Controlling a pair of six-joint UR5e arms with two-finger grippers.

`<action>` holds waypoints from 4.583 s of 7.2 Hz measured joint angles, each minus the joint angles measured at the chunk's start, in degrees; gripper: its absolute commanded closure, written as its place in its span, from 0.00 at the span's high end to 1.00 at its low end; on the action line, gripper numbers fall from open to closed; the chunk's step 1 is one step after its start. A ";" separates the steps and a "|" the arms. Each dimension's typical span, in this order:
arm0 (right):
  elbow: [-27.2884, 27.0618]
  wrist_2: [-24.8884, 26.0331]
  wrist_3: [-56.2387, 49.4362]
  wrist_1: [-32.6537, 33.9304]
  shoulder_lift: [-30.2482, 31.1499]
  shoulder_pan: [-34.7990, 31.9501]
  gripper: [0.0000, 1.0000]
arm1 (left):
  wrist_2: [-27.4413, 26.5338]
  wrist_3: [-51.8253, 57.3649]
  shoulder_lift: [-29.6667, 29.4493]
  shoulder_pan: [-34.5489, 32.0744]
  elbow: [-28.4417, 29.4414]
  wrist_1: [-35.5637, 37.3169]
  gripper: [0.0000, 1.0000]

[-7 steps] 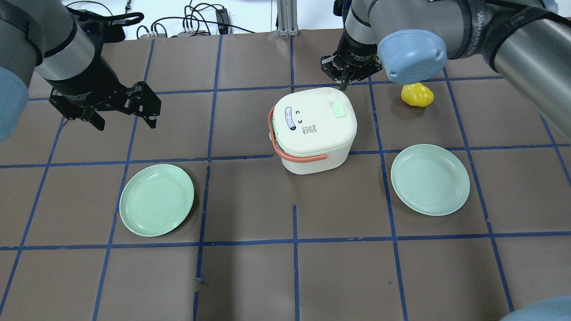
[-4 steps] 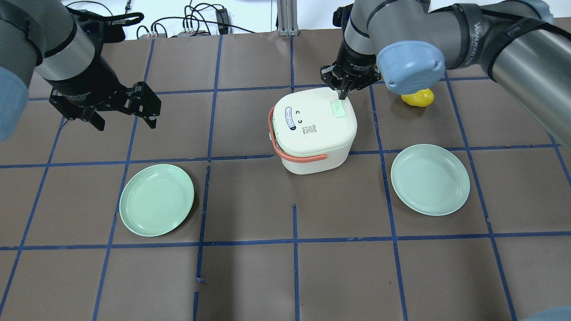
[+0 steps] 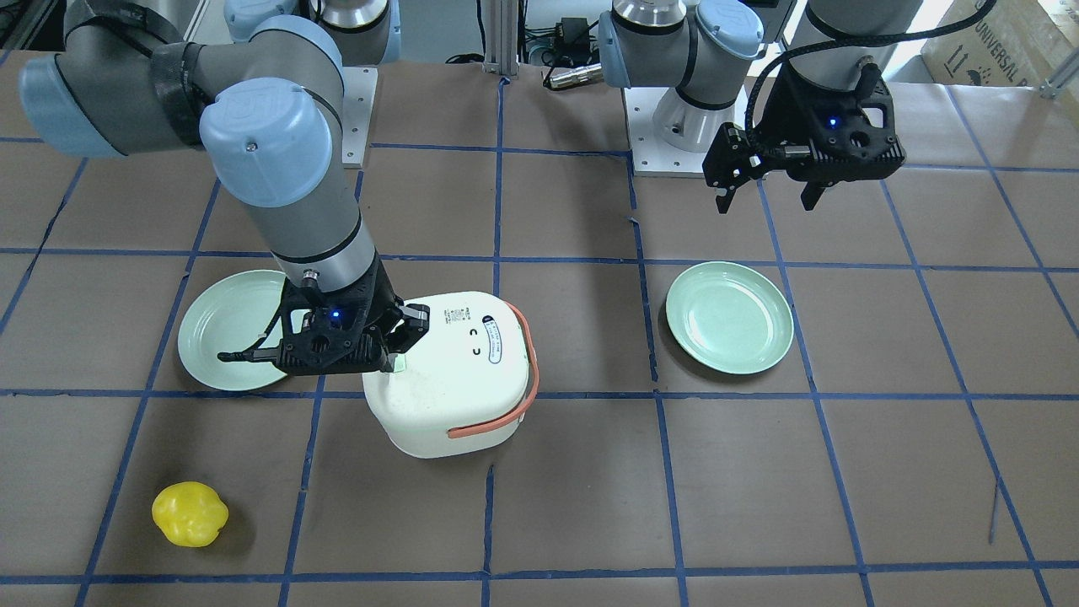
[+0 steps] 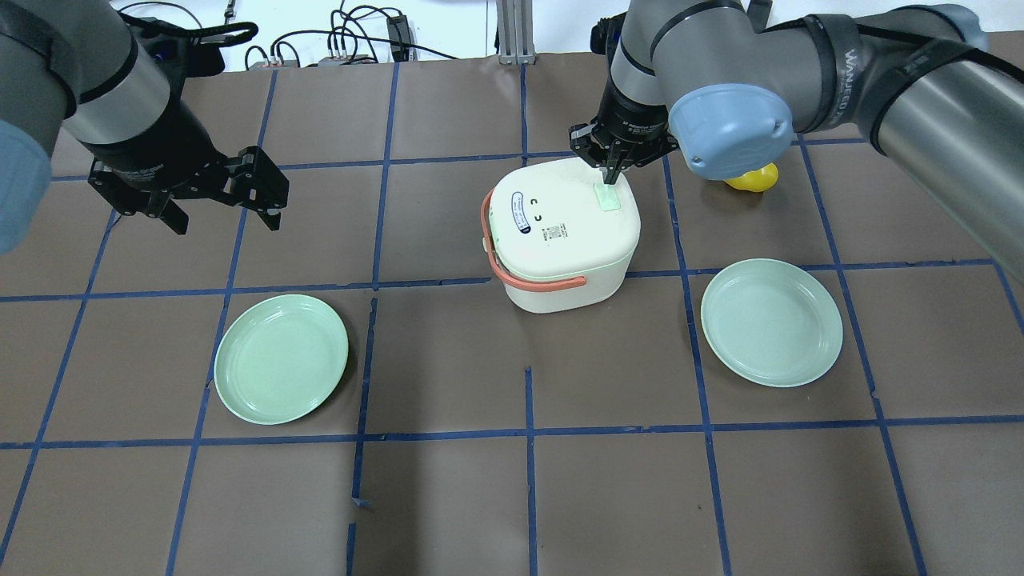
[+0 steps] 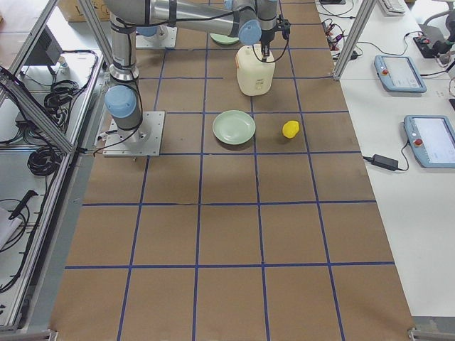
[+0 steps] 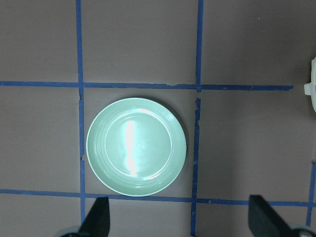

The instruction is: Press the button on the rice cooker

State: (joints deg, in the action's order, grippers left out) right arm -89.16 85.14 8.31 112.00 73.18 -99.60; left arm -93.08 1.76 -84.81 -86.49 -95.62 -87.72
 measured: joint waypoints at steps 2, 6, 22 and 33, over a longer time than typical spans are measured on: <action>-0.94 0.02 -0.02 0.04 0.61 -0.12 0.05 | 0.00 0.00 0.00 0.00 0.00 -0.01 1.00; -1.92 -0.07 -0.05 0.06 0.74 -0.15 0.05 | 0.00 0.00 0.00 0.00 0.00 -0.07 1.00; 5.43 1.91 -1.07 -12.18 6.73 0.40 1.00 | 0.00 0.00 0.00 0.00 0.00 0.00 1.00; 7.28 1.83 -3.65 -17.29 12.22 10.06 1.00 | 0.00 0.00 0.02 0.00 0.00 -0.05 1.00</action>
State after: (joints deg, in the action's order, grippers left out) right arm -81.88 86.97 4.66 94.71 85.40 -89.54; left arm -93.08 1.76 -84.79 -86.48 -95.62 -87.77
